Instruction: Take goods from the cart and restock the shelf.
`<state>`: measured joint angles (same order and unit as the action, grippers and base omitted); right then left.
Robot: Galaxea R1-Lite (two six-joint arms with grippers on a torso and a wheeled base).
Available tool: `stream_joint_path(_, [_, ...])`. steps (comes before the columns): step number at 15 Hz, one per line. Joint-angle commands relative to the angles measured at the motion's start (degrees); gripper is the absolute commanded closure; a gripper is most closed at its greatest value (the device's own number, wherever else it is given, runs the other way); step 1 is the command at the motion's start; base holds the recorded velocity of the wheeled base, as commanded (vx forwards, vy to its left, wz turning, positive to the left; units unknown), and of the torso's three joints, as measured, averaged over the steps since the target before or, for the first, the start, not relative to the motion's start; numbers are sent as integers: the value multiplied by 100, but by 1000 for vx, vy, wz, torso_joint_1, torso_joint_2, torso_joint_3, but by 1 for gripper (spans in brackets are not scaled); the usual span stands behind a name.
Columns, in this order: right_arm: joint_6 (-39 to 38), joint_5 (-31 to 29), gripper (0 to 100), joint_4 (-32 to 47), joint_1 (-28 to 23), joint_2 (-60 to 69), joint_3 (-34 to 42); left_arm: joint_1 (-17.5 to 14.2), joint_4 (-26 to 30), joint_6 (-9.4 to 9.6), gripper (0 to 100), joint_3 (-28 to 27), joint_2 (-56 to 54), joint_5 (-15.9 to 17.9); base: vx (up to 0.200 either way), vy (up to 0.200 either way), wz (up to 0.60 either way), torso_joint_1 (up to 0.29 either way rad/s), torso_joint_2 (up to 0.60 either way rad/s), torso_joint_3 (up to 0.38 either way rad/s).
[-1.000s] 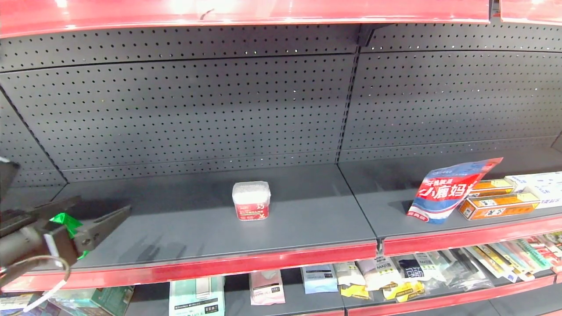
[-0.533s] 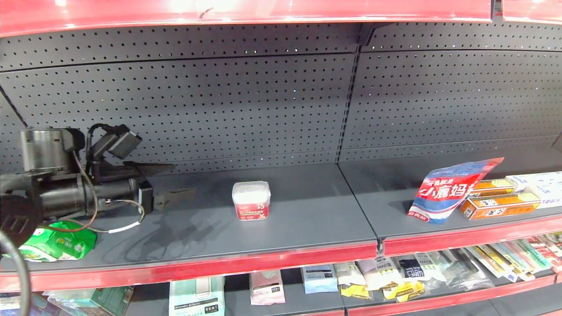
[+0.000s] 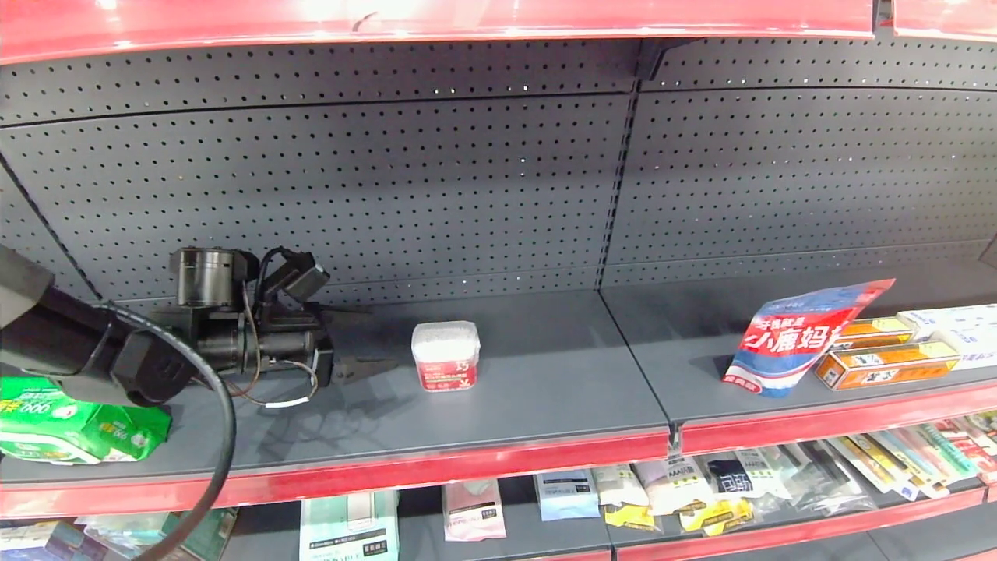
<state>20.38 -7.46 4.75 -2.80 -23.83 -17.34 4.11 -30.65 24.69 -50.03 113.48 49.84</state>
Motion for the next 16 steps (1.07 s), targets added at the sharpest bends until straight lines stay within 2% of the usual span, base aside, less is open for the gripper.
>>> stream_joint_path(1, [1, -1, 100, -1, -1, -25, 11, 81, -3, 19, 0, -156, 332, 9, 0, 0, 0, 0, 0, 0])
stream_joint_path(2, [1, -1, 100, -1, -1, -25, 55, 99, -11, 80, 0, -262, 464, 17, 0, 0, 0, 0, 0, 0])
stream_joint_path(3, [1, -1, 100, -1, -1, -25, 81, 143, -11, 282, 0, -376, 587, 17, 0, 0, 0, 0, 0, 0])
stream_joint_path(4, [36, -1, 100, -1, -10, -25, 99, 222, -3, 590, 0, -481, 693, 97, 0, 0, 0, 0, 0, 0])
stream_joint_path(8, [177, -71, 100, -1, -1, -16, 160, 363, -11, 652, 0, -798, 983, 167, 0, 0, 0, 0, 0, 0])
stream_joint_path(16, [221, -80, 100, -1, -10, -25, 178, 407, -3, 572, 0, -1079, 1422, 132, 0, 0, 0, 0, 0, 0])
